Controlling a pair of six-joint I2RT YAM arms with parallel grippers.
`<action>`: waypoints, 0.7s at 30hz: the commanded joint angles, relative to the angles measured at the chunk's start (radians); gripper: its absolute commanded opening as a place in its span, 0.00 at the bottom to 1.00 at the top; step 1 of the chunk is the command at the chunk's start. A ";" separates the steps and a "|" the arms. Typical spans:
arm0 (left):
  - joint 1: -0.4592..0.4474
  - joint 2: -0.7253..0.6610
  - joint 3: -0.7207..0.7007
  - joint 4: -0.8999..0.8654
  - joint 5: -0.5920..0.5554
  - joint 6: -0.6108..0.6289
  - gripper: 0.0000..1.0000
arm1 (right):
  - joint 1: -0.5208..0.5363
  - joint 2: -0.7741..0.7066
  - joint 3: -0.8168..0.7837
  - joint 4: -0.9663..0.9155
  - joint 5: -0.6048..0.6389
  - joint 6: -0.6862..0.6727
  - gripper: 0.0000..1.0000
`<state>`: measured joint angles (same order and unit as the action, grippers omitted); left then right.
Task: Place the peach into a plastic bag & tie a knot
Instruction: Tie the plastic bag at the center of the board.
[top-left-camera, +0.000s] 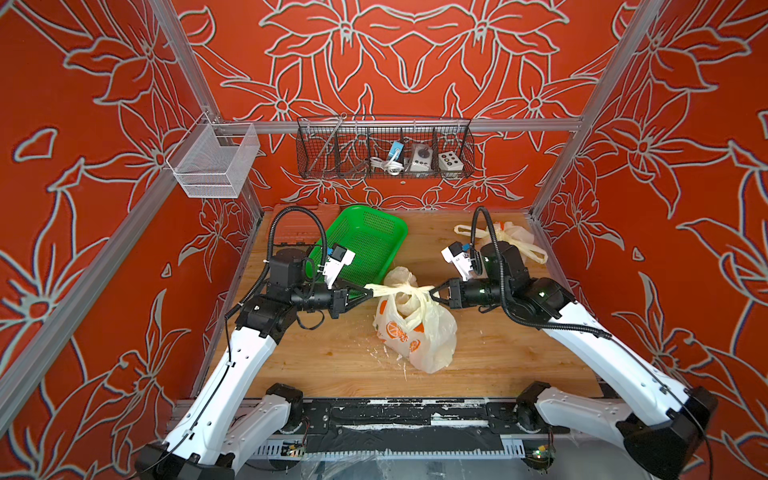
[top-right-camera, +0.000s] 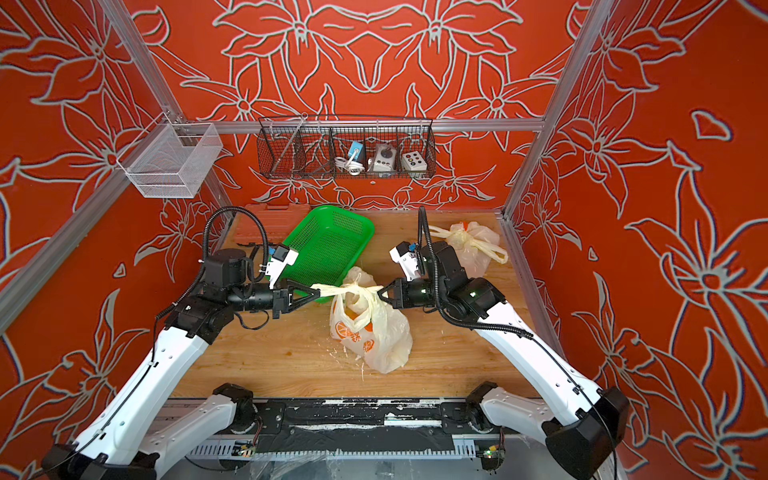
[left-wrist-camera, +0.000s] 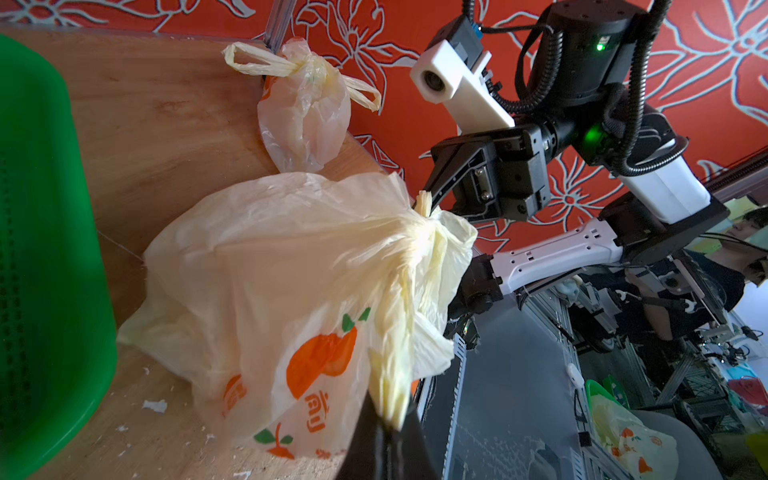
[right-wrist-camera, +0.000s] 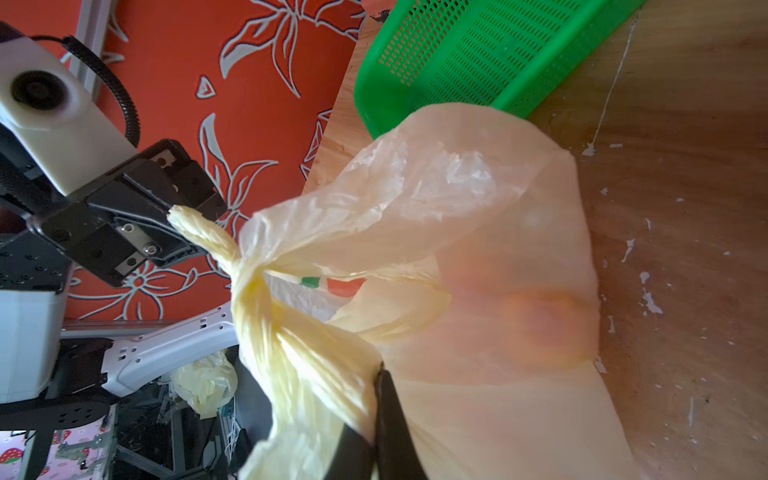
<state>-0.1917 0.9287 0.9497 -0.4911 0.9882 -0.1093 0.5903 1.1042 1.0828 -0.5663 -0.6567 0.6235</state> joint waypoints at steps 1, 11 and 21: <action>0.043 0.010 -0.004 -0.036 -0.029 -0.012 0.00 | -0.049 -0.019 -0.021 -0.082 0.024 -0.053 0.00; 0.244 -0.046 -0.216 0.025 -0.193 -0.166 0.00 | -0.403 -0.144 -0.250 -0.145 0.312 0.043 0.00; 0.269 -0.005 -0.250 0.140 -0.200 -0.230 0.00 | -0.478 -0.105 -0.266 -0.073 0.281 0.039 0.00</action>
<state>0.0223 0.9142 0.6991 -0.4232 0.8963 -0.3122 0.1738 0.9836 0.8204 -0.6582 -0.5426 0.6415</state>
